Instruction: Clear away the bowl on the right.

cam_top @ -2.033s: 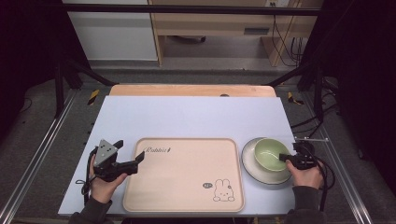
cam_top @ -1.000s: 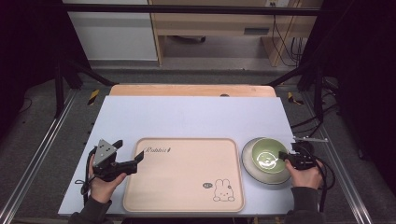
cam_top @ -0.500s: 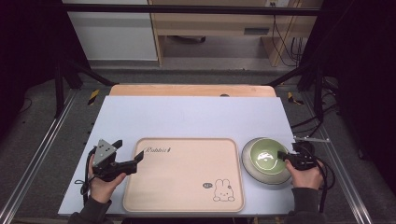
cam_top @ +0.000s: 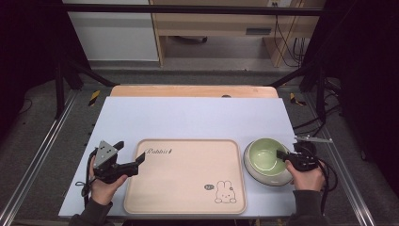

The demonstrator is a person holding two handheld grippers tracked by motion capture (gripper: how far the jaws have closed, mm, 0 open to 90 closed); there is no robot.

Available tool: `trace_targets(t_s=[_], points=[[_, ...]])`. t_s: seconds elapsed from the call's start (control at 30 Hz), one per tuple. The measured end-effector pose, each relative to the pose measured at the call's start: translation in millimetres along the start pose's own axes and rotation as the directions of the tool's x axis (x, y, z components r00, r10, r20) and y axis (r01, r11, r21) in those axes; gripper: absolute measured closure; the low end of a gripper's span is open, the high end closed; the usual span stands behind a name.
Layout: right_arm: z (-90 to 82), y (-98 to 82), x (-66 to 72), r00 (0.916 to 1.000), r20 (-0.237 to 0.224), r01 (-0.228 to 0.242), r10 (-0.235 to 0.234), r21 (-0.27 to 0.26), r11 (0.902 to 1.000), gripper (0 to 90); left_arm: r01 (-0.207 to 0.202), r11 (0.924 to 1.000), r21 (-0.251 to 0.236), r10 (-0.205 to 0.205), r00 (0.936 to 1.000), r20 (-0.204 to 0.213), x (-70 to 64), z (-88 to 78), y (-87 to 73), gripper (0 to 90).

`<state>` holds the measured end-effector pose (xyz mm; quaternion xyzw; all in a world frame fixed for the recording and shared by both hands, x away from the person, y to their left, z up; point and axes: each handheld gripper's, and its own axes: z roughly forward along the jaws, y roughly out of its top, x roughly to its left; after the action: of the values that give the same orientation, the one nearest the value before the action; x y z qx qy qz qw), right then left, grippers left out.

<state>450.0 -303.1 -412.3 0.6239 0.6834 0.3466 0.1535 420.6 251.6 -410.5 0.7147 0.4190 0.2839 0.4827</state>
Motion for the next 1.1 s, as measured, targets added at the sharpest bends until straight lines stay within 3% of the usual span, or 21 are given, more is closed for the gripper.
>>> trace_targets(t_s=[0.57,1.1], points=[[-10.7,7.1,27.9,0.9954,-0.063,0.071,-0.073,-0.032,0.997,83.3,-0.005,1.0,0.001,0.005,1.0,0.006,-1.6,-0.1,0.6,11.3],[-13.3,12.8,55.5,0.9834,-0.127,0.124,-0.129,-0.046,0.9912,83.3,-0.009,1.0,0.002,0.009,0.9999,0.007,-2.6,0.5,0.4,11.3]])
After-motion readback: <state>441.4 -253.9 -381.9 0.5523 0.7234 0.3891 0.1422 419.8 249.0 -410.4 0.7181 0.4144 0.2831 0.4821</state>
